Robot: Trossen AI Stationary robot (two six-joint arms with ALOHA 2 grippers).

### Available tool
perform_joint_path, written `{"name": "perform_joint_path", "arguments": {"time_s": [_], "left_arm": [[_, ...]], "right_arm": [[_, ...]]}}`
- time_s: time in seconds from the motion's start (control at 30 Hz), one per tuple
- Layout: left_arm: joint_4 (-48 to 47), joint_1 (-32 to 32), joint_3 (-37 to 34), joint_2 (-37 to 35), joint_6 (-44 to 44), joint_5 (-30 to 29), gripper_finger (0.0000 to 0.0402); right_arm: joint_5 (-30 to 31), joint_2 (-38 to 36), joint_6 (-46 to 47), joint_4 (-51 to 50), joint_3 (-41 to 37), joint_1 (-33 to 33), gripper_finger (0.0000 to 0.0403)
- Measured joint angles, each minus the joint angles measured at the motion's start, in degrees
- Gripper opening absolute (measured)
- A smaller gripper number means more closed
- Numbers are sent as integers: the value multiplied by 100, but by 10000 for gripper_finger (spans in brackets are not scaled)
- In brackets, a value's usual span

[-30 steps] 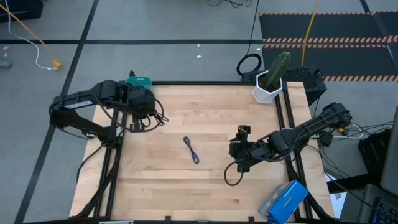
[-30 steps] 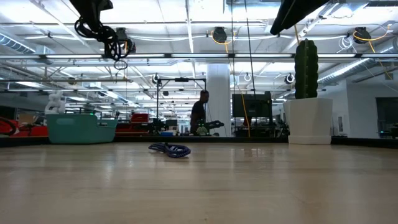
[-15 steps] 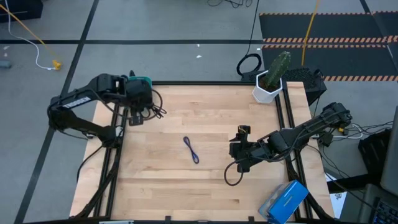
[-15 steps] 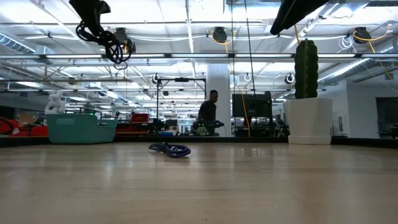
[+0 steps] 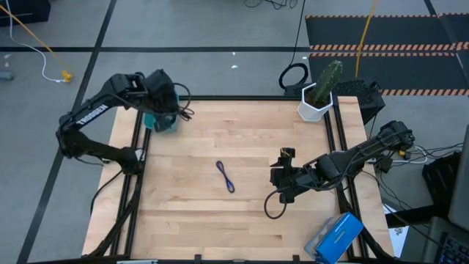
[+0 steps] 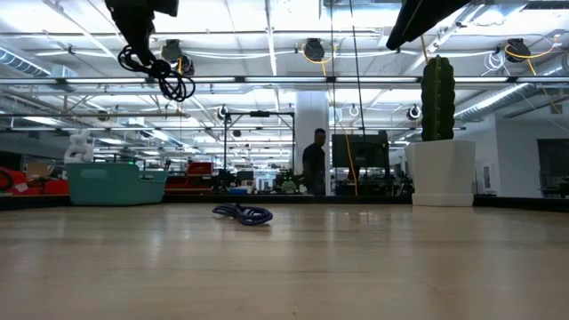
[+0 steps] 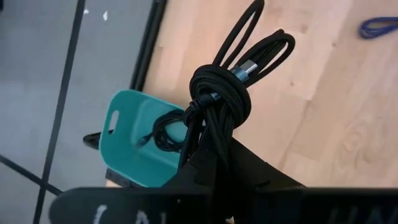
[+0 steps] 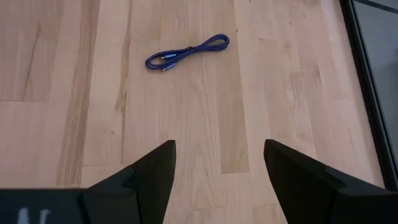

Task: Pick and place USB-C Cables
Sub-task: Put the black USB cable into the blue bin

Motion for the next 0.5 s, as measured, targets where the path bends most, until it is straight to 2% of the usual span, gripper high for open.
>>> {"name": "perform_joint_path", "arguments": {"time_s": [0.5], "left_arm": [[356,792,-1,2,293,161,12]], "right_arm": [[0,0,0,0,0,0,238]]}}
